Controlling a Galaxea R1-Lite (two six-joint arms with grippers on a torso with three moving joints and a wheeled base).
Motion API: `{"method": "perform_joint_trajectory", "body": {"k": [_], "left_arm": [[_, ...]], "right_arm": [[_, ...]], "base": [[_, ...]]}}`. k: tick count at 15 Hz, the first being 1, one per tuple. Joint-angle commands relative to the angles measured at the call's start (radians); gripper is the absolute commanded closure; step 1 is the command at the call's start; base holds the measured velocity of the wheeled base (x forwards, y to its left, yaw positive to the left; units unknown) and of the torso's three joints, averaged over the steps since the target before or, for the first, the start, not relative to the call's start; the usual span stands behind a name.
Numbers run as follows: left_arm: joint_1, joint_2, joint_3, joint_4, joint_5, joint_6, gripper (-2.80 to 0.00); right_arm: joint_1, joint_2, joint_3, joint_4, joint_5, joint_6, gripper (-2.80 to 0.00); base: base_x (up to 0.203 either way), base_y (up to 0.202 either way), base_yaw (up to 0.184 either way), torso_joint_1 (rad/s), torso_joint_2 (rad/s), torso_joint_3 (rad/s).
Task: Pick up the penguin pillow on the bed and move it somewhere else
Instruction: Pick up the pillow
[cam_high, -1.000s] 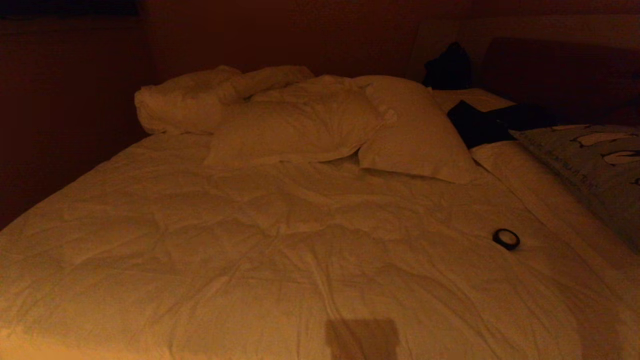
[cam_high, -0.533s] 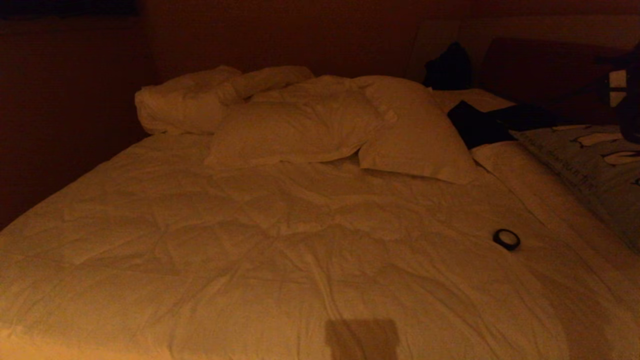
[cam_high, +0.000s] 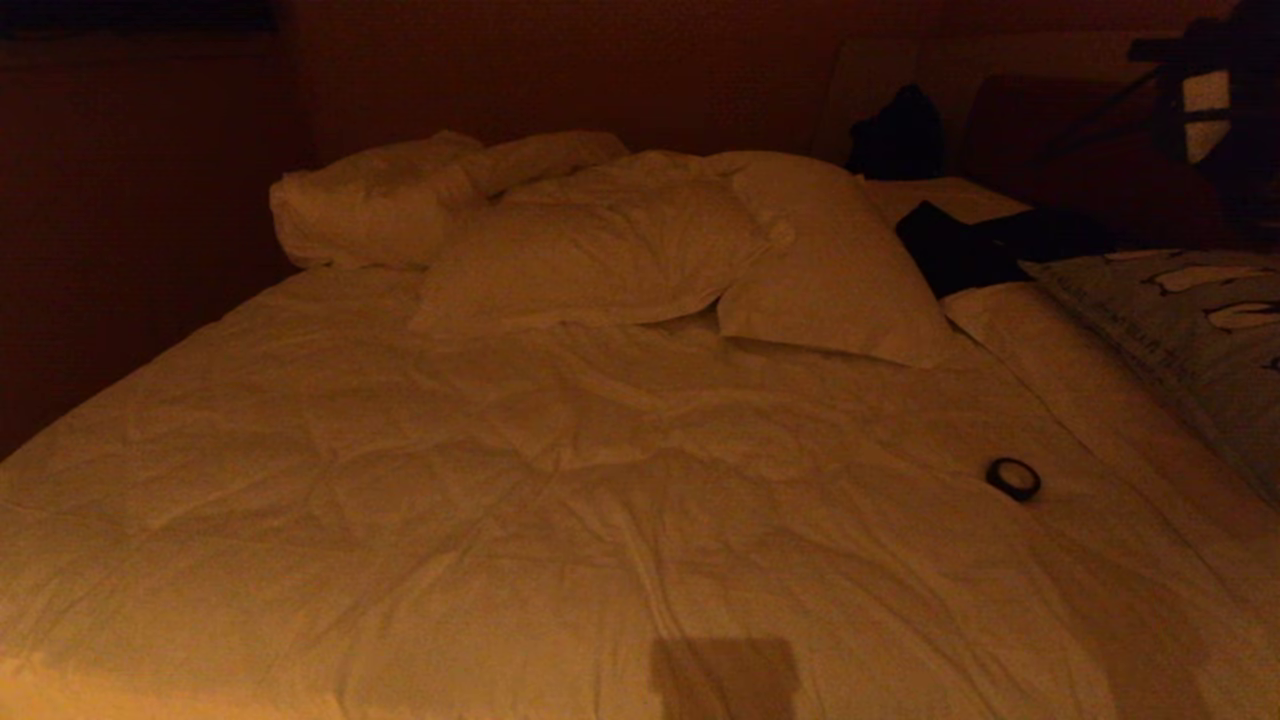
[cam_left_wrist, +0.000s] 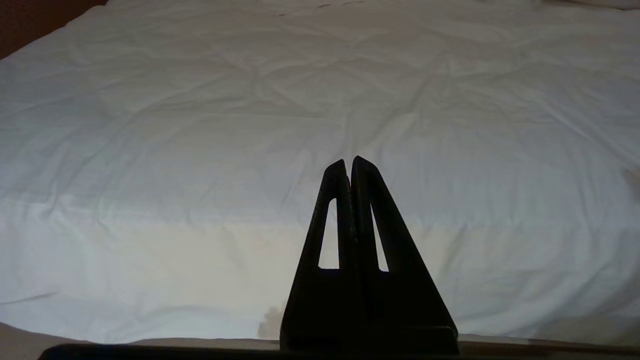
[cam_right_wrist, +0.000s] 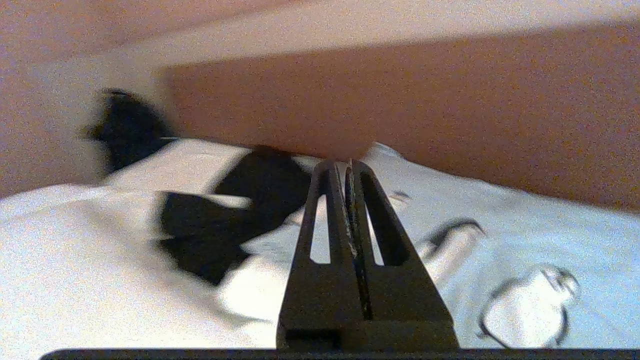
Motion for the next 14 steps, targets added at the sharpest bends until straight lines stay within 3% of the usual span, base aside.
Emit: {"method": "perform_joint_trajectory", "body": {"k": [1, 3, 5, 7, 12, 14], "left_arm": [[0.000, 0.001, 0.003, 0.000, 0.000, -0.001, 0.00], [0.001, 0.001, 0.003, 0.000, 0.000, -0.001, 0.00], [0.000, 0.001, 0.003, 0.000, 0.000, -0.001, 0.00], [0.000, 0.001, 0.003, 0.000, 0.000, -0.001, 0.00], [0.000, 0.001, 0.003, 0.000, 0.000, -0.001, 0.00], [0.000, 0.001, 0.003, 0.000, 0.000, -0.001, 0.00]], "right_arm": [[0.050, -0.115, -0.003, 0.355, 0.487, -0.001, 0.00], [0.075, -0.144, -0.002, 0.506, 0.608, 0.004, 0.00], [0.079, -0.135, 0.001, 0.566, 0.622, 0.044, 0.00], [0.068, -0.129, 0.002, 0.636, 0.639, 0.148, 0.00], [-0.135, -0.172, 0.003, 0.851, 1.003, 0.249, 0.00], [-0.209, -0.197, 0.056, 0.900, 1.044, 0.258, 0.00]], "base": [[0.000, 0.000, 0.000, 0.000, 0.00, 0.000], [0.000, 0.000, 0.000, 0.000, 0.00, 0.000], [0.000, 0.000, 0.000, 0.000, 0.00, 0.000], [0.000, 0.000, 0.000, 0.000, 0.00, 0.000], [0.000, 0.000, 0.000, 0.000, 0.00, 0.000], [0.000, 0.000, 0.000, 0.000, 0.00, 0.000]]}}
